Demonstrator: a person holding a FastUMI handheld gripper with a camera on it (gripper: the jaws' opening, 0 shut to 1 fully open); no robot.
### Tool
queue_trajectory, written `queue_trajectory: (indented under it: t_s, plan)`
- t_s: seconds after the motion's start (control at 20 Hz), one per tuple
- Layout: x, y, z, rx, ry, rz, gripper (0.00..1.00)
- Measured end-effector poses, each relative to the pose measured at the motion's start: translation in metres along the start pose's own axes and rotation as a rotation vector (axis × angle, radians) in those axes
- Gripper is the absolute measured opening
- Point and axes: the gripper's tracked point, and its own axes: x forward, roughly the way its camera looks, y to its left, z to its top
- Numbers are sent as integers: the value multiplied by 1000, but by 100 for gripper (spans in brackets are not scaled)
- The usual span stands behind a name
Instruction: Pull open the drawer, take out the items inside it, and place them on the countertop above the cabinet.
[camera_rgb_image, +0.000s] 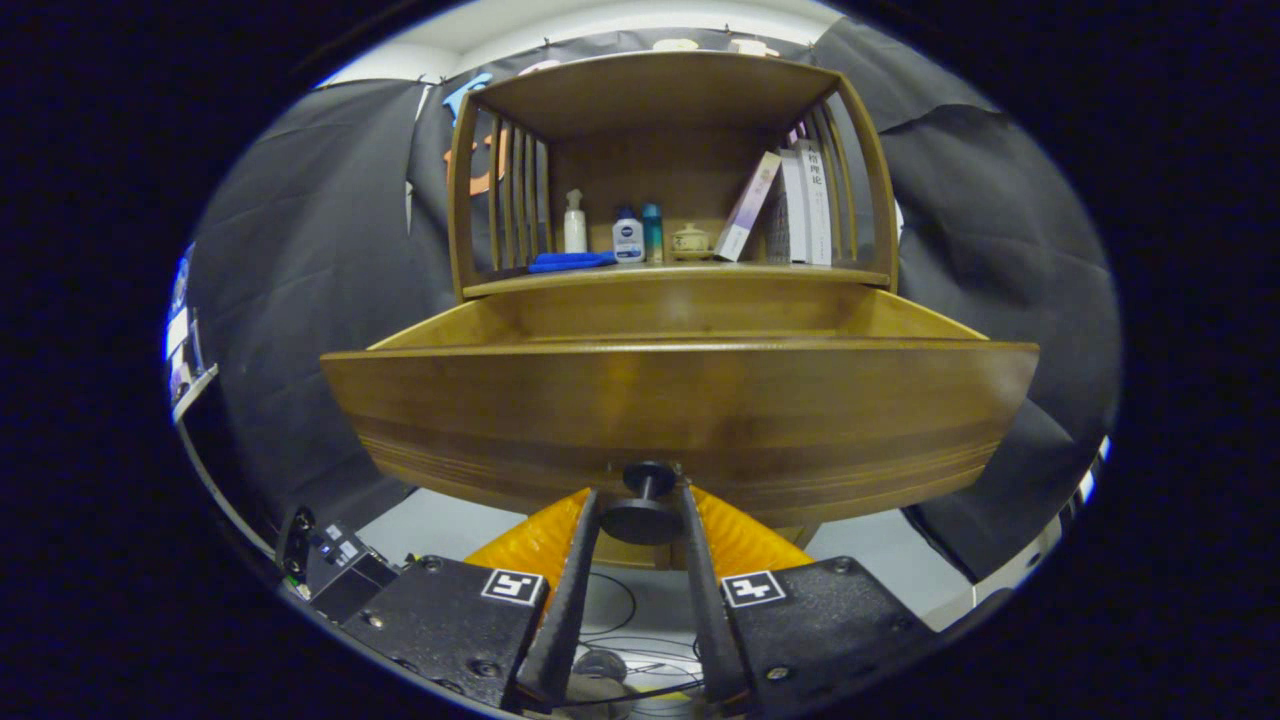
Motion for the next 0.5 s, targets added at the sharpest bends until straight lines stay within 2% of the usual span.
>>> queue_trajectory:
  t_s: [0.15, 0.35, 0.5]
  plan:
    - [-22, 2, 28, 35, -13, 41, 55]
    - [-45, 15, 66, 36, -9, 97, 72]
    - [-51, 28, 101, -3, -32, 145, 75]
